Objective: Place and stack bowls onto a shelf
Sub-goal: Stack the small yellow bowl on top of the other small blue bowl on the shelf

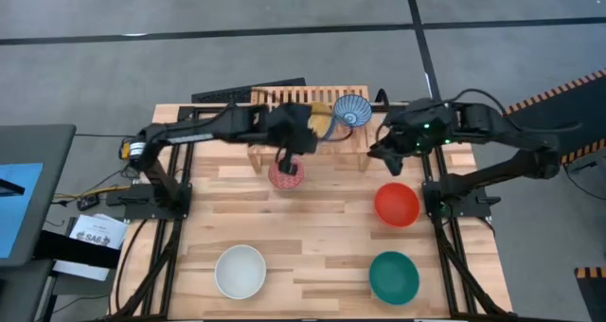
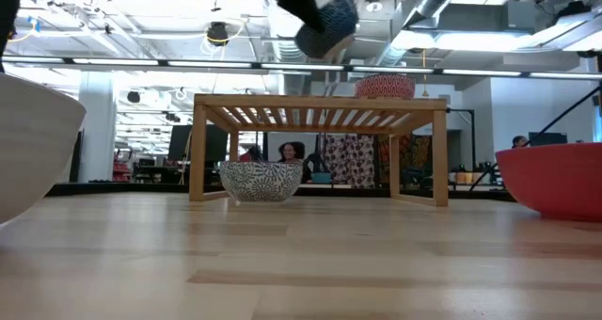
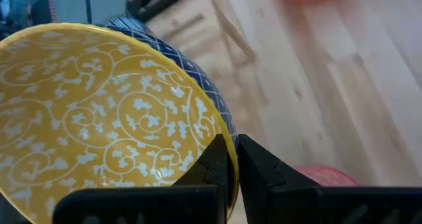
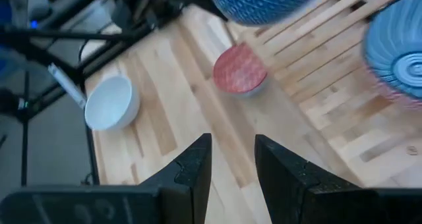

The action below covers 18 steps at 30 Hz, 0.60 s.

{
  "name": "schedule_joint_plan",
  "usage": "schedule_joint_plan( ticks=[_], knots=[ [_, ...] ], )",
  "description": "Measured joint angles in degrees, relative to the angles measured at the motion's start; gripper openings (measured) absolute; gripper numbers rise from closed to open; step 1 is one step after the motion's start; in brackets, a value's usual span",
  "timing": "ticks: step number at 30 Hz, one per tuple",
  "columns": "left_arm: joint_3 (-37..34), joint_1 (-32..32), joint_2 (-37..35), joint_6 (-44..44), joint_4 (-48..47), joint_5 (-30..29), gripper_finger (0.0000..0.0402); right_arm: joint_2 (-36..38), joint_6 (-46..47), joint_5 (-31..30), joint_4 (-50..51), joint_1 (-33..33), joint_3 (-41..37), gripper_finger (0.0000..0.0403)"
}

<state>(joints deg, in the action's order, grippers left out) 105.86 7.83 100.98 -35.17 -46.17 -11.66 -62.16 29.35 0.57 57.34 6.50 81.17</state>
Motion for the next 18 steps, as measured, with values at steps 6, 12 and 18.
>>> schedule_joint_plan(
  ticks=[6, 12, 18],
  knots=[
    [11.55, 4.37, 9.63, -4.01, 0.69, 0.92, 0.0, 1.73, 0.97, -2.05, -2.32, -0.15, 0.02, 0.0137],
    [23.51, 6.03, 18.1, -6.52, 0.69, 1.45, 0.0, 0.96, 1.3, -3.68, -4.5, -0.55, 0.04, 0.0137],
    [28.71, 6.67, 22.41, -8.99, 0.82, 3.84, 0.0, 1.01, 3.11, -3.69, -4.47, -0.55, 0.0, 0.0137]
  ],
)
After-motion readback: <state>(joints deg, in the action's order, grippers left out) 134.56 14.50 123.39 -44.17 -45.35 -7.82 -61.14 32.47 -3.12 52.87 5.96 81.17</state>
